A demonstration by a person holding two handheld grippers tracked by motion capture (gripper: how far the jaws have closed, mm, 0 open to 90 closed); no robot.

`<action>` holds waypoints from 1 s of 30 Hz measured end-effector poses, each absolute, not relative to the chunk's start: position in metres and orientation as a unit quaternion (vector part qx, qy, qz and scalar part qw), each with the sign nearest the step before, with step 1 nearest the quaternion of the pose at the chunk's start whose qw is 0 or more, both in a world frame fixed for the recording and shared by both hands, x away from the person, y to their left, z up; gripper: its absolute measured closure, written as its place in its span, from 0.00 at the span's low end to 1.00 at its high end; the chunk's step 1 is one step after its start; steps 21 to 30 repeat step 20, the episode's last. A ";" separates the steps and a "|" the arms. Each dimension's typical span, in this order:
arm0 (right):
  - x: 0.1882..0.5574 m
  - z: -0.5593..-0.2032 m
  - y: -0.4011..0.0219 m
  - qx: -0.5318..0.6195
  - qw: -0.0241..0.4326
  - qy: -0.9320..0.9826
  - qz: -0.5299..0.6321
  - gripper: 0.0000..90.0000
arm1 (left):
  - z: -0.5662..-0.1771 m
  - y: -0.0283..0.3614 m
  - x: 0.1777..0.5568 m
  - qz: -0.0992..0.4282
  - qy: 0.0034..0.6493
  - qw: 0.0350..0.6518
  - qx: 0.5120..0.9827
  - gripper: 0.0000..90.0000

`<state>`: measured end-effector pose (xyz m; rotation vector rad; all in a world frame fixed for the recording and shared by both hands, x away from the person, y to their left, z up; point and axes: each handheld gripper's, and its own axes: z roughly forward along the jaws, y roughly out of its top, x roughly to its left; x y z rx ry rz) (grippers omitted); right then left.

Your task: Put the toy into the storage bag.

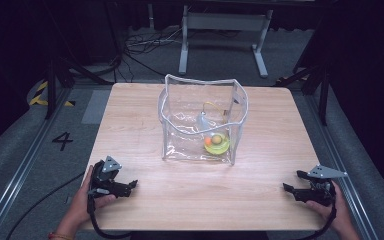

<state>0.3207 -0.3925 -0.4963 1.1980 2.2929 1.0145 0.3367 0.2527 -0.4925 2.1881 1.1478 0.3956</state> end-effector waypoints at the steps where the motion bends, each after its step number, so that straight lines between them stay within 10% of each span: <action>1: 0.321 -0.496 -0.393 0.424 0.180 0.812 0.359 0.23 | -0.493 0.253 0.337 0.150 0.436 0.314 0.830 0.01; 30: 0.321 -0.496 -0.393 0.425 0.180 0.811 0.359 0.22 | -0.493 0.252 0.336 0.154 0.442 0.313 0.826 0.00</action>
